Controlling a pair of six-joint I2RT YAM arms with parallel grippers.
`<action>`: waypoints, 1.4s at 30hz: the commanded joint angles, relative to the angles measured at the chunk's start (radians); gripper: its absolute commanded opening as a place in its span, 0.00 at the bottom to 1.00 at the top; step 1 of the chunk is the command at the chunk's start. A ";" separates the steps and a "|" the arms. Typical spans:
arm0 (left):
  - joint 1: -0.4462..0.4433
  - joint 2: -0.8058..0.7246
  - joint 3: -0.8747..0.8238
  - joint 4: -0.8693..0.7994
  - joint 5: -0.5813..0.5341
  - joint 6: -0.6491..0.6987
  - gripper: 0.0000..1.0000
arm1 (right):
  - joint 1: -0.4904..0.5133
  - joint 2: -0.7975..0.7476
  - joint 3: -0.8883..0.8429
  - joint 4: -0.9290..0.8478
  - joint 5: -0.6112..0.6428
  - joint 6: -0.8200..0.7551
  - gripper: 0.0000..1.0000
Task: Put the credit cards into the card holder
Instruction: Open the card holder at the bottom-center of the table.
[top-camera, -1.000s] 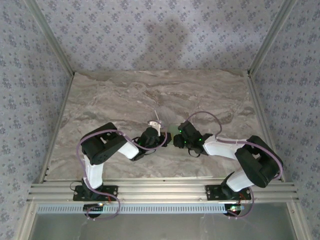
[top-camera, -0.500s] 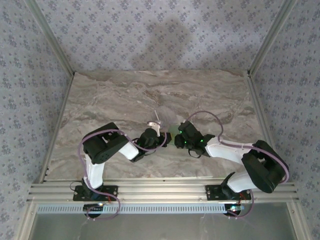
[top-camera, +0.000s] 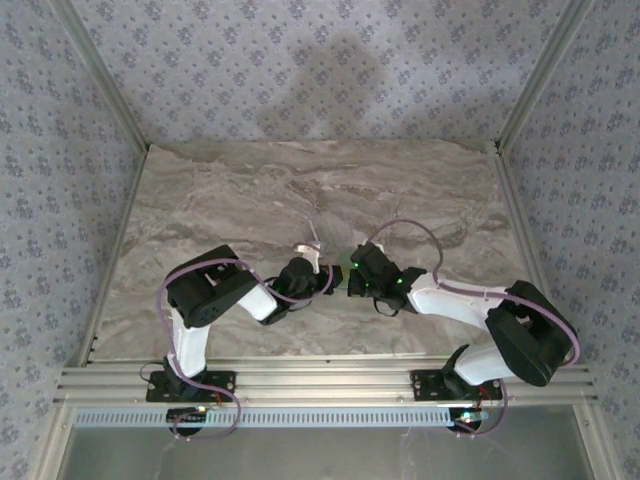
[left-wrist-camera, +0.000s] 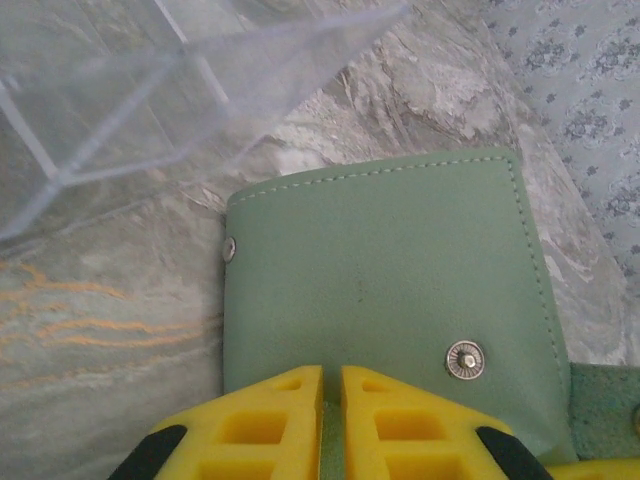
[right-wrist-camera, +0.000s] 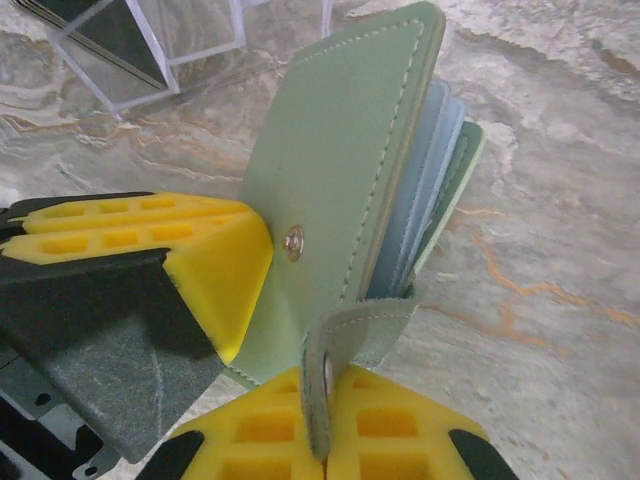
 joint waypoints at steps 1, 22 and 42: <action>-0.052 0.085 -0.099 -0.406 0.090 -0.054 0.13 | 0.022 -0.001 0.057 -0.124 0.140 0.012 0.00; -0.096 0.086 -0.041 -0.458 0.073 -0.073 0.13 | 0.044 -0.088 -0.031 0.180 -0.248 -0.134 0.00; -0.061 -0.016 -0.128 -0.351 0.187 -0.079 0.32 | -0.023 -0.007 -0.062 0.134 -0.184 -0.121 0.38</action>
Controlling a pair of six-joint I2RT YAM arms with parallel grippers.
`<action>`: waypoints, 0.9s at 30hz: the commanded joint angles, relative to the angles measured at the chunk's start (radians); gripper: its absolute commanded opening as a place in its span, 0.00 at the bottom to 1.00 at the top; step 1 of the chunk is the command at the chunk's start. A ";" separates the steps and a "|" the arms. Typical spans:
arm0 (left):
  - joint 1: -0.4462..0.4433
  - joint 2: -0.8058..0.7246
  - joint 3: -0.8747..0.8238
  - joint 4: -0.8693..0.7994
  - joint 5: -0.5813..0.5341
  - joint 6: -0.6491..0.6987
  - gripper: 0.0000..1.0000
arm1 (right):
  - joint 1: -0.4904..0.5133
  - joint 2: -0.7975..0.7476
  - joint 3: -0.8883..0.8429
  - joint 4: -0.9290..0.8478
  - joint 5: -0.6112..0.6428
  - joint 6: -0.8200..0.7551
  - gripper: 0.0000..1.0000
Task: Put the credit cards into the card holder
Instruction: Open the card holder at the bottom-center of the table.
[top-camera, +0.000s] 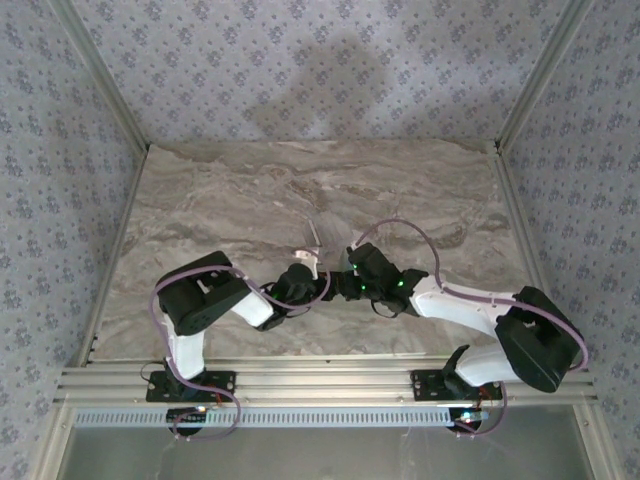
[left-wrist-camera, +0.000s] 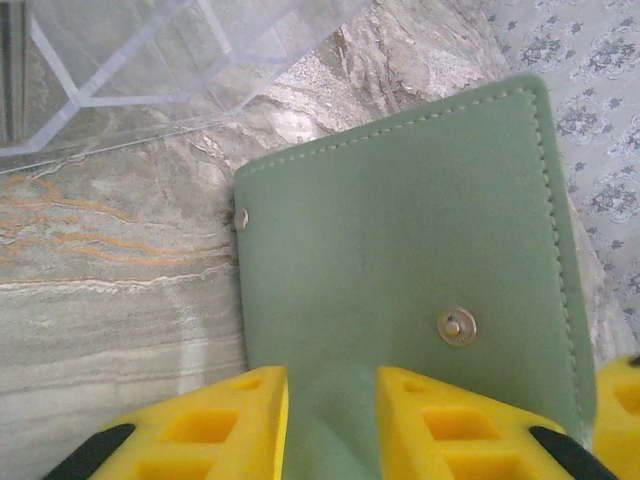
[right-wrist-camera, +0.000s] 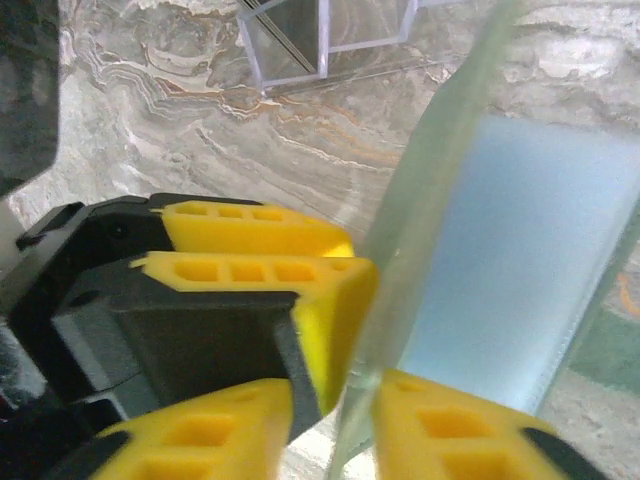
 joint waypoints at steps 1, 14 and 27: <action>-0.038 0.070 -0.068 -0.326 0.192 -0.014 0.33 | -0.011 0.030 -0.035 0.024 0.003 0.004 0.42; -0.034 0.063 -0.068 -0.322 0.221 -0.009 0.35 | -0.026 0.029 -0.046 0.047 -0.012 0.004 0.50; 0.023 -0.028 -0.140 -0.330 0.222 -0.005 0.31 | 0.075 0.015 0.043 -0.256 0.333 0.063 0.00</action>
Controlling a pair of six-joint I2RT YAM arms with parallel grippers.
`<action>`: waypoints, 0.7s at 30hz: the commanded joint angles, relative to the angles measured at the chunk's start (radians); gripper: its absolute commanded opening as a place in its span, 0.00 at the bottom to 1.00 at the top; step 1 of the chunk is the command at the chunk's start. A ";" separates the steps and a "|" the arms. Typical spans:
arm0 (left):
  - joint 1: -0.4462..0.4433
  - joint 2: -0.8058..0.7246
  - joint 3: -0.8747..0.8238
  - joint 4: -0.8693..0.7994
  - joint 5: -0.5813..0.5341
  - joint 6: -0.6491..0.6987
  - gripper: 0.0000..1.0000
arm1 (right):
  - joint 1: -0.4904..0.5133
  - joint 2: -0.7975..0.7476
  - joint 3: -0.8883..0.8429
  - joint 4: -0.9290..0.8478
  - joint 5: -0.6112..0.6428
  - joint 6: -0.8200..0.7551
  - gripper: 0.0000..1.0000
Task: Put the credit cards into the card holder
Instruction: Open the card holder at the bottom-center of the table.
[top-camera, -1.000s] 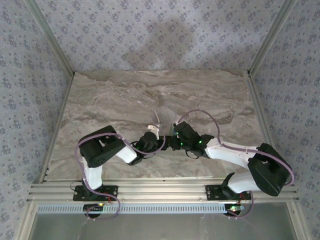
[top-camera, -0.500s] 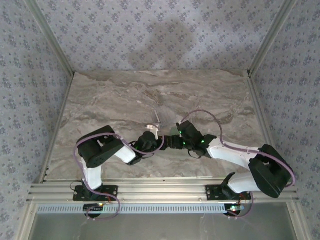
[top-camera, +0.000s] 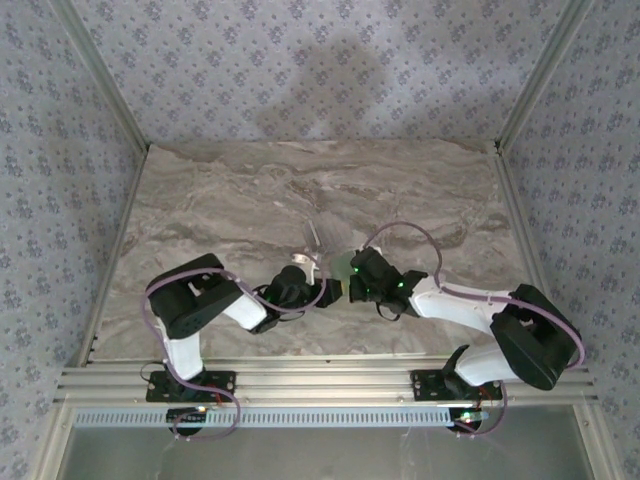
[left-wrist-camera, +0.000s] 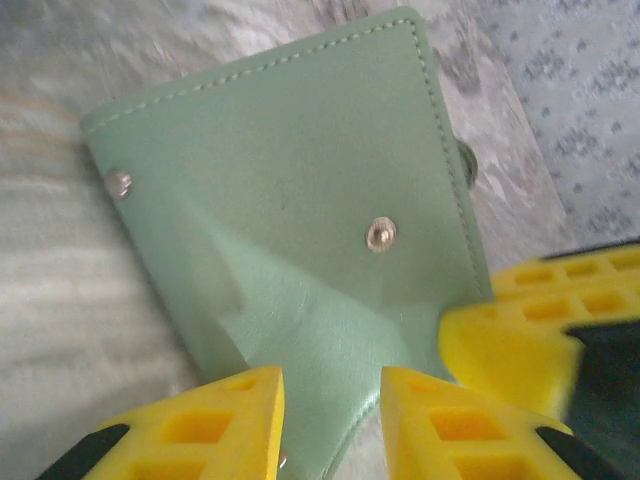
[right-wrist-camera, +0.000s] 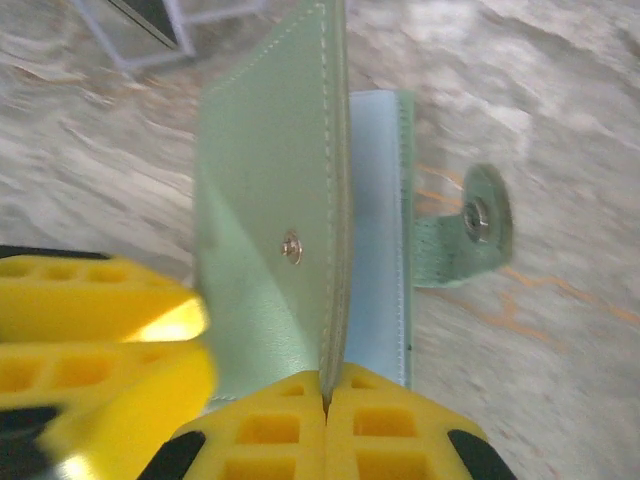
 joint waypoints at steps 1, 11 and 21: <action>0.016 0.022 -0.083 -0.325 0.071 -0.009 0.32 | 0.073 0.005 0.072 -0.196 0.192 0.018 0.00; 0.065 -0.098 -0.139 -0.404 0.017 -0.001 0.32 | 0.260 0.241 0.318 -0.425 0.410 0.046 0.05; 0.127 -0.167 -0.196 -0.422 0.015 0.000 0.33 | 0.315 0.324 0.402 -0.331 0.314 0.002 0.13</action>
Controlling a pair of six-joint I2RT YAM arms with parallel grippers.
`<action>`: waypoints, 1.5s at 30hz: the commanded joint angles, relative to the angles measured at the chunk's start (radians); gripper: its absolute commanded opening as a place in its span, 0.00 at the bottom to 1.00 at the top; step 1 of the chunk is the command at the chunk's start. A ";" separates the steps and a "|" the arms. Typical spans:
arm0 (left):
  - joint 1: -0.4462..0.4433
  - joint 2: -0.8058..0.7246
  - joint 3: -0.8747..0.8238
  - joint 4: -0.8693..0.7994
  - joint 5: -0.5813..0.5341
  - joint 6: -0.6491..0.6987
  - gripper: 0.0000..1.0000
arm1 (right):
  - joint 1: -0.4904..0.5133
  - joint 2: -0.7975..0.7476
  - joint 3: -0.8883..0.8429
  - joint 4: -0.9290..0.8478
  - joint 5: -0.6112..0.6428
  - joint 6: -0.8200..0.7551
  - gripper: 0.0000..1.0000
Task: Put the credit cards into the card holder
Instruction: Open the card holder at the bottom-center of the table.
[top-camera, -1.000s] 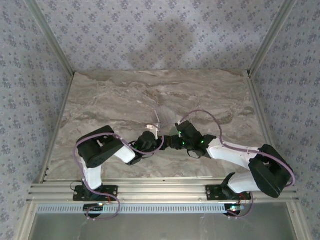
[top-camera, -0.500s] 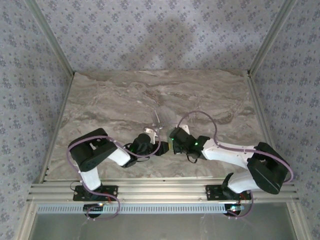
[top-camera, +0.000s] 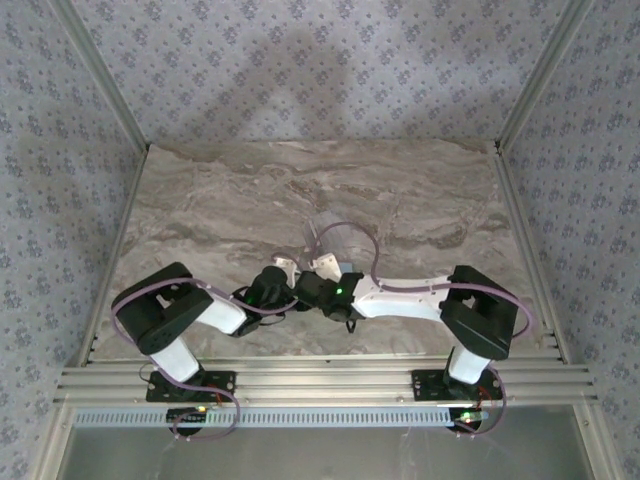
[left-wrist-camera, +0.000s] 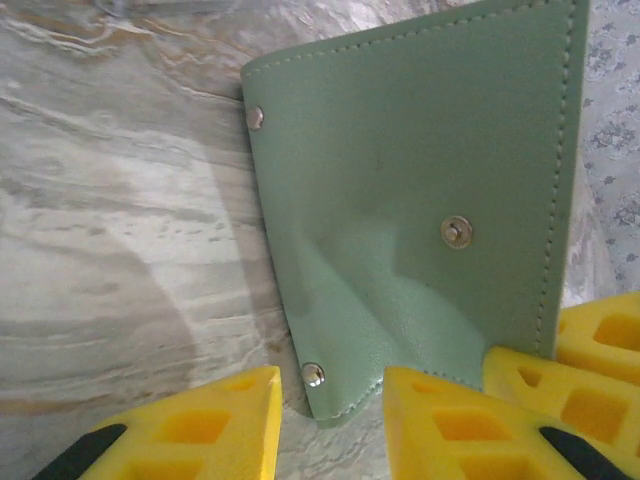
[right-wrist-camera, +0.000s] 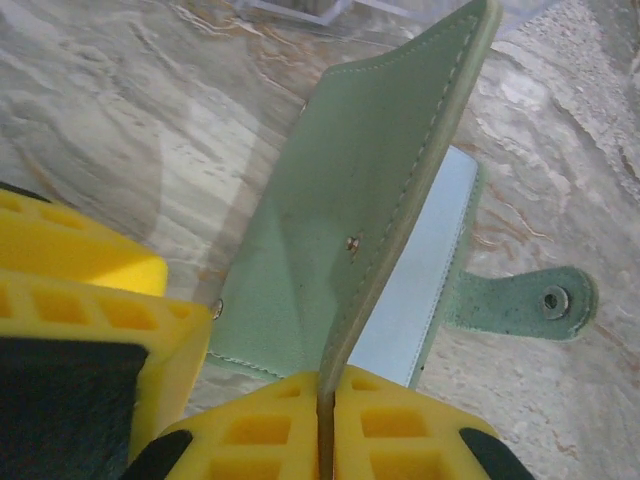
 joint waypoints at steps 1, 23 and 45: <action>0.030 0.022 -0.072 -0.271 -0.033 0.000 0.33 | 0.007 -0.005 0.019 0.008 -0.030 -0.002 0.13; 0.065 0.020 -0.091 -0.265 -0.022 0.021 0.24 | 0.066 0.114 0.263 -0.490 0.251 0.068 0.09; 0.136 -0.073 -0.148 -0.302 -0.029 0.013 0.25 | 0.061 0.045 0.082 0.004 -0.162 -0.142 0.51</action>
